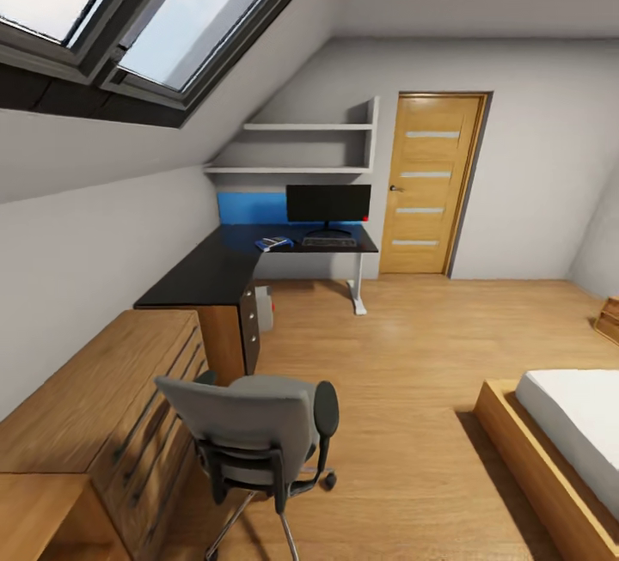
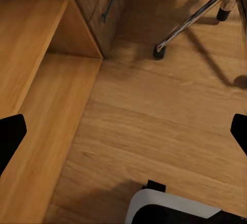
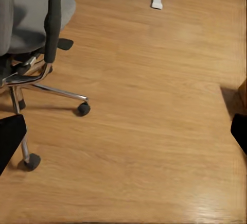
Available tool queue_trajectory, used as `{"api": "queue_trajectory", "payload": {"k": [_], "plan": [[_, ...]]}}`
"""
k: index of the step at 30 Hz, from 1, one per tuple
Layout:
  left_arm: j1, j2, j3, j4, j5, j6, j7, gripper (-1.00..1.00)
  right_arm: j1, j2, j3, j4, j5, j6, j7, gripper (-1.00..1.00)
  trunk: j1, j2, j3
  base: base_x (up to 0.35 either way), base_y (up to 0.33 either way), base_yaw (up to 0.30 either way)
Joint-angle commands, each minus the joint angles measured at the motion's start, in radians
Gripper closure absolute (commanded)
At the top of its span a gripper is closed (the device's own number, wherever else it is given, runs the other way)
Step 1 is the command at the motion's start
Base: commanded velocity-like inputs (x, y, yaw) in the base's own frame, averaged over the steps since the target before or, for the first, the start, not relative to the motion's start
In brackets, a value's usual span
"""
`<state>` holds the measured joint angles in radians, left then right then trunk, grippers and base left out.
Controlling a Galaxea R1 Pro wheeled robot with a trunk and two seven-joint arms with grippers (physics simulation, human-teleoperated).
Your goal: In the bedroom, organize the workspace by keeping the computer under the desk, ensuring the monitor is on the desk, placing the keyboard on the desk next to the monitor, placing the mouse on the desk next to the keyboard, moving the folder from the swivel chair onto the desk next to the mouse, stacking the notebook on top of the folder with the pen on top of the notebook, and positioning the swivel chair next to the desk.
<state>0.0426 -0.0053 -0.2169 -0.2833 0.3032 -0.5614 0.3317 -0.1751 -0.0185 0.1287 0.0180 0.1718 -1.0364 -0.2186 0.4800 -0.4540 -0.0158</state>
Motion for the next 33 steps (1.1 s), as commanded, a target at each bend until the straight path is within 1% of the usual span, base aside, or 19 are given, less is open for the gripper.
{"api": "queue_trajectory", "payload": {"k": [1, 13, 19, 25, 33], "plan": [[0.0, 0.001, -0.009, -0.002, 0.008, -0.002, 0.006, -1.0, -0.001, 0.0, 0.006, 0.002, 0.006, -0.002, -0.011, -1.0, 0.001, -0.002, -0.002, -0.016, 0.08, -0.3], [0.0, 0.001, -0.009, -0.002, 0.008, -0.002, 0.006, -1.0, -0.001, 0.0, 0.006, 0.002, 0.005, -0.001, -0.011, -1.0, 0.001, -0.002, -0.003, -0.003, 0.017, -0.294], [0.0, 0.001, -0.009, -0.002, 0.008, -0.002, 0.006, -1.0, -0.001, 0.0, 0.006, 0.002, 0.005, -0.001, -0.011, -1.0, 0.001, -0.002, -0.009, 0.0, 0.001, -0.2], [0.0, 0.001, -0.009, -0.002, 0.008, -0.002, 0.006, -1.0, -0.001, 0.001, 0.006, 0.002, 0.004, -0.001, -0.012, -1.0, 0.001, -0.002, -0.017, 0.0, 0.0, -0.053], [0.0, 0.001, -0.009, -0.002, 0.008, -0.002, 0.006, -1.0, -0.001, 0.002, 0.006, 0.002, 0.004, -0.001, -0.012, -1.0, 0.001, -0.002, -0.029, -0.001, 0.013, 0.05]]}}
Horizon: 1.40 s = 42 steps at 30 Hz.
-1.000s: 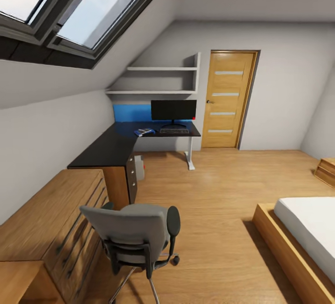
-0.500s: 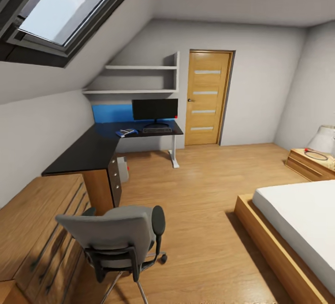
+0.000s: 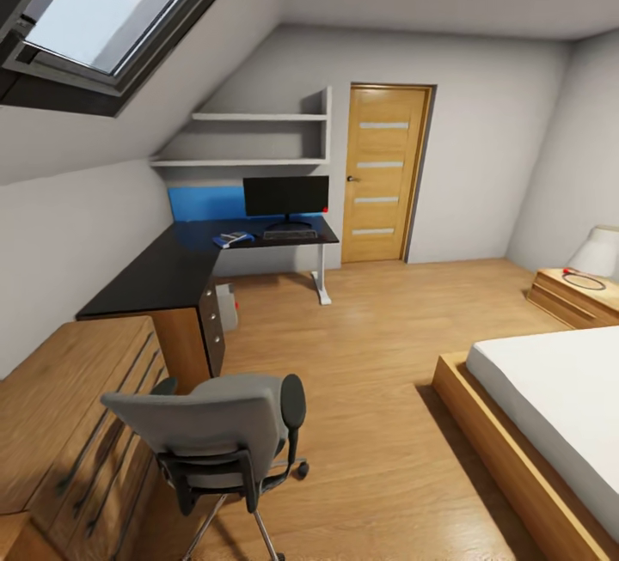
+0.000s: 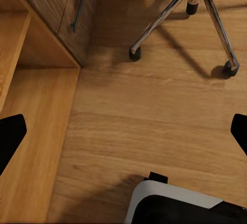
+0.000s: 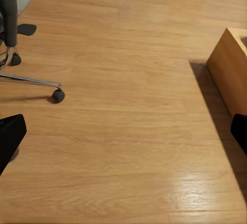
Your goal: In the bedroom, organize the workspace by keeping the computer under the desk, ensuring the monitor is on the desk, placing the keyboard on the desk next to the monitor, placing the mouse on the desk next to the keyboard, moving the folder from the swivel chair onto the desk next to the mouse, stacking the notebook on top of the folder with the pen on top of the notebook, and positioning the swivel chair next to the desk.
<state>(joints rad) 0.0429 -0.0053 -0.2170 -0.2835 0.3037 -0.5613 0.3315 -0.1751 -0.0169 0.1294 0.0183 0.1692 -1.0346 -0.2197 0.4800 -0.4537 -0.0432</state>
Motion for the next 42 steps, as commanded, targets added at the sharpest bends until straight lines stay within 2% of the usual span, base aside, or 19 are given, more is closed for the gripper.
{"api": "queue_trajectory", "payload": {"k": [1, 14, 24, 42], "plan": [[0.0, 0.001, -0.009, -0.002, 0.008, -0.002, 0.006, -1.0, -0.001, 0.0, 0.006, 0.002, 0.007, -0.002, -0.01, -1.0, 0.001, -0.002, -0.004, -0.016, 0.084, 0.083], [0.0, 0.0, -0.009, -0.002, 0.008, -0.002, 0.006, -1.0, -0.001, -0.001, 0.005, 0.002, 0.007, -0.002, -0.009, -1.0, 0.001, -0.002, -0.012, -0.107, 0.153, 0.035], [0.0, 0.0, -0.009, -0.002, 0.008, -0.002, 0.006, -1.0, -0.001, -0.002, 0.004, 0.002, 0.007, -0.002, -0.01, -1.0, 0.001, -0.002, -0.012, -0.026, 0.025, 0.038], [0.0, 0.001, -0.008, -0.002, 0.009, -0.003, 0.006, -1.0, -0.001, -0.002, 0.004, 0.002, 0.007, -0.002, -0.01, -1.0, 0.001, -0.002, -0.013, -0.001, 0.001, 0.177]]}}
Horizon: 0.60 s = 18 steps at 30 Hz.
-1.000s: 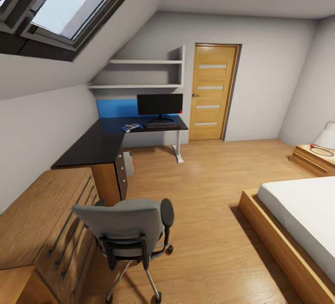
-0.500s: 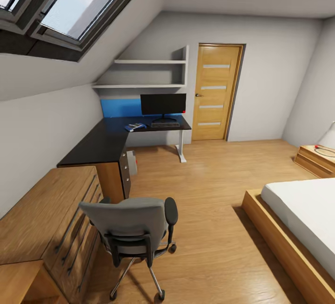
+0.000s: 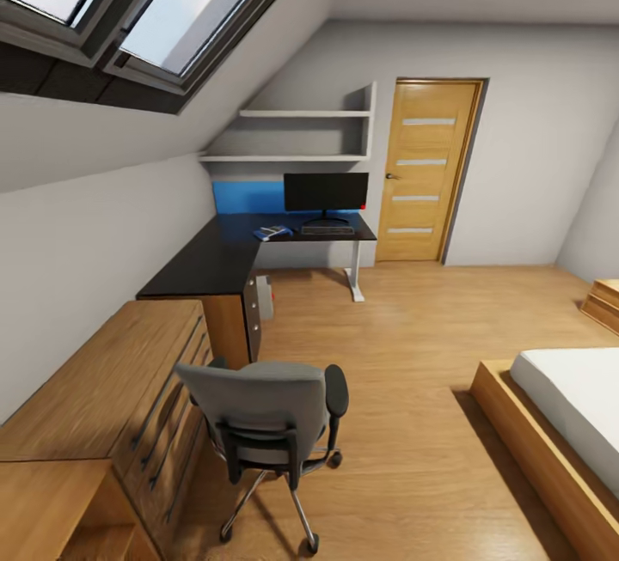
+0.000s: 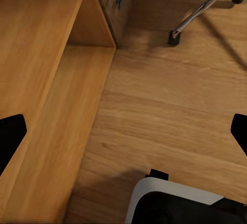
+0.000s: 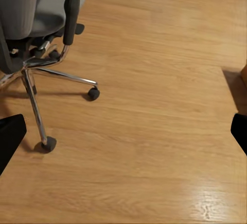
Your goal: In the bedroom, organize the workspace by keeping the computer under the desk, ensuring the monitor is on the desk, placing the keyboard on the desk next to the monitor, placing the mouse on the desk next to the keyboard, moving the folder from the swivel chair onto the desk next to the mouse, stacking the notebook on top of the folder with the pen on top of the notebook, and positioning the swivel chair next to the desk.
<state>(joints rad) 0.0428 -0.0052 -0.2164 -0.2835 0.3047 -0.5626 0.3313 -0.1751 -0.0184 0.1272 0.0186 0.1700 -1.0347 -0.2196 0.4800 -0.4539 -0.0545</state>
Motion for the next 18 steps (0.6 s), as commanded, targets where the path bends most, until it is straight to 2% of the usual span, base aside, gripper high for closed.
{"api": "queue_trajectory", "payload": {"k": [1, 8, 13, 18], "plan": [[0.0, 0.001, -0.008, -0.002, 0.008, -0.002, 0.006, -1.0, -0.001, 0.0, 0.006, 0.002, 0.006, -0.002, -0.01, -1.0, 0.001, -0.002, -0.002, 0.0, 0.0, 0.234], [0.0, 0.001, -0.008, -0.002, 0.008, -0.002, 0.006, -1.0, -0.001, 0.0, 0.006, 0.002, 0.006, -0.003, -0.009, -1.0, 0.001, -0.002, -0.006, 0.0, 0.0, 0.207], [0.0, 0.001, -0.008, -0.002, 0.008, -0.002, 0.006, -1.0, -0.001, 0.0, 0.006, 0.001, 0.007, -0.003, -0.009, -1.0, 0.001, -0.002, -0.007, -0.042, 0.039, 0.072], [0.0, 0.001, -0.008, -0.002, 0.008, -0.002, 0.006, -1.0, -0.001, 0.0, 0.006, 0.002, 0.008, -0.004, -0.009, -1.0, 0.001, -0.002, -0.007, -0.162, 0.152, 0.018]]}}
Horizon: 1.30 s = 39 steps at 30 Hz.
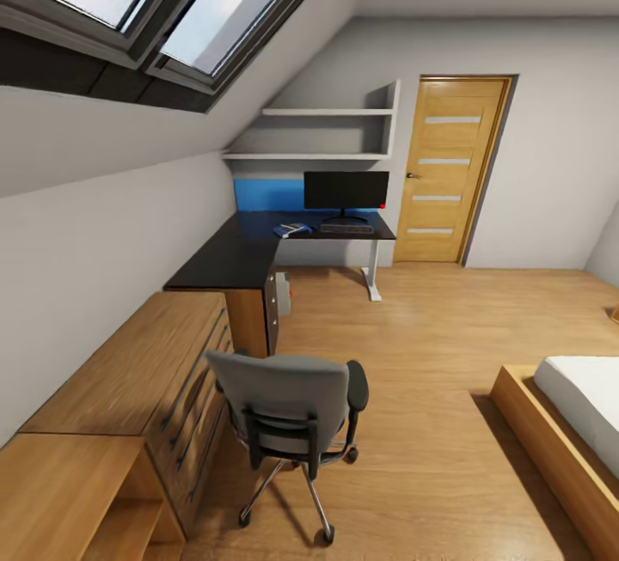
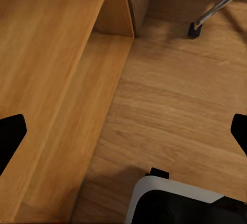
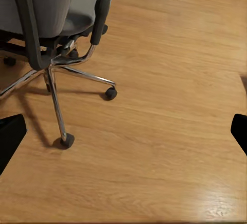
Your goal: In the bedroom, organize the workspace by keeping the computer under the desk, ensuring the monitor is on the desk, placing the keyboard on the desk next to the monitor, placing the mouse on the desk next to the keyboard, moving the folder from the swivel chair onto the desk next to the mouse, stacking the notebook on top of the folder with the pen on top of the notebook, and positioning the swivel chair next to the desk.
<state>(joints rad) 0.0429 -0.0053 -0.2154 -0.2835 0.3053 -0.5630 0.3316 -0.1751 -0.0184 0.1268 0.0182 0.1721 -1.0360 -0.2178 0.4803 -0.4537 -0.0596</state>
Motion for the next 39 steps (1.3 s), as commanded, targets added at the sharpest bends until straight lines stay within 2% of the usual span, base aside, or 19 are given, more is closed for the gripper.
{"api": "queue_trajectory", "payload": {"k": [1, 31, 39], "plan": [[0.0, 0.001, -0.009, -0.002, 0.008, -0.001, 0.006, -1.0, -0.001, 0.0, 0.007, 0.002, 0.006, -0.002, -0.01, -1.0, 0.0, -0.002, -0.002, -0.144, 0.13, 0.007], [0.0, 0.001, -0.009, -0.002, 0.008, -0.001, 0.006, -1.0, -0.001, 0.0, 0.007, 0.002, 0.007, -0.002, -0.009, -1.0, 0.0, -0.002, -0.002, -0.041, 0.052, 0.001], [0.0, 0.001, -0.009, -0.002, 0.008, -0.001, 0.006, -1.0, -0.001, 0.0, 0.007, 0.002, 0.007, -0.001, -0.009, -1.0, 0.0, -0.002, -0.002, -0.002, 0.155, 0.0]]}}
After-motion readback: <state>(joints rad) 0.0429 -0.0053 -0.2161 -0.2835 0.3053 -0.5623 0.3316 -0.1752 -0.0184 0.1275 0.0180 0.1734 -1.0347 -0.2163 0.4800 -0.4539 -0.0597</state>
